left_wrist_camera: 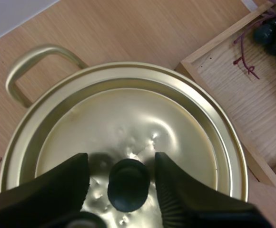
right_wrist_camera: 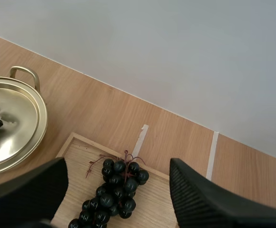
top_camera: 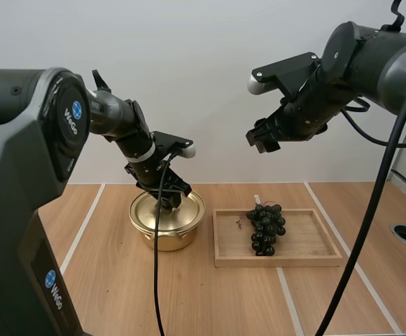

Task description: Open the pot, put the grape inside, and close it

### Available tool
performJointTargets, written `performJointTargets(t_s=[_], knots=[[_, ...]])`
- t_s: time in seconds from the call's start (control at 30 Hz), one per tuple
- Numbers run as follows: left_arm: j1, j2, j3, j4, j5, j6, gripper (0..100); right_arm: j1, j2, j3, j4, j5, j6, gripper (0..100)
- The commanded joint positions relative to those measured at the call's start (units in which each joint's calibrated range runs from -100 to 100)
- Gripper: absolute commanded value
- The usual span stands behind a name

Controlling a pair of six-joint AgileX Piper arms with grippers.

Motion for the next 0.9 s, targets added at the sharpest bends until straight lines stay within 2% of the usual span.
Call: performJointTargets(t_s=[0.0, 0.07, 0.1, 0.43, 0.53, 0.87], knots=[[-0.19, -0.04, -0.57, -0.85, 0.80, 0.21, 28, 0.10, -0.20, -0.63, -0.16, -0.37, 0.16, 100], [-0.19, -0.04, -0.57, -0.85, 0.99, 0.21, 7, 0.10, -0.20, -0.63, -0.17, -0.37, 0.26, 100], [-0.19, -0.04, -0.57, -0.85, 0.99, 0.21, 0, 0.10, -0.20, -0.63, -0.17, -0.37, 0.46, 100], [-0.11, -1.94, -2.43, -0.85, 4.36, 0.10, 0, 0.10, -0.20, -0.63, -0.57, 2.58, 2.08, 100], [-0.11, -4.90, -4.75, -0.97, 6.64, -0.02, 0, 0.10, -0.20, -0.63, -0.57, 3.63, 2.42, 100], [-0.11, -18.73, -13.20, -0.97, 8.91, -1.71, 0, 0.10, -0.20, -0.49, -6.54, 4.27, 6.81, 100]])
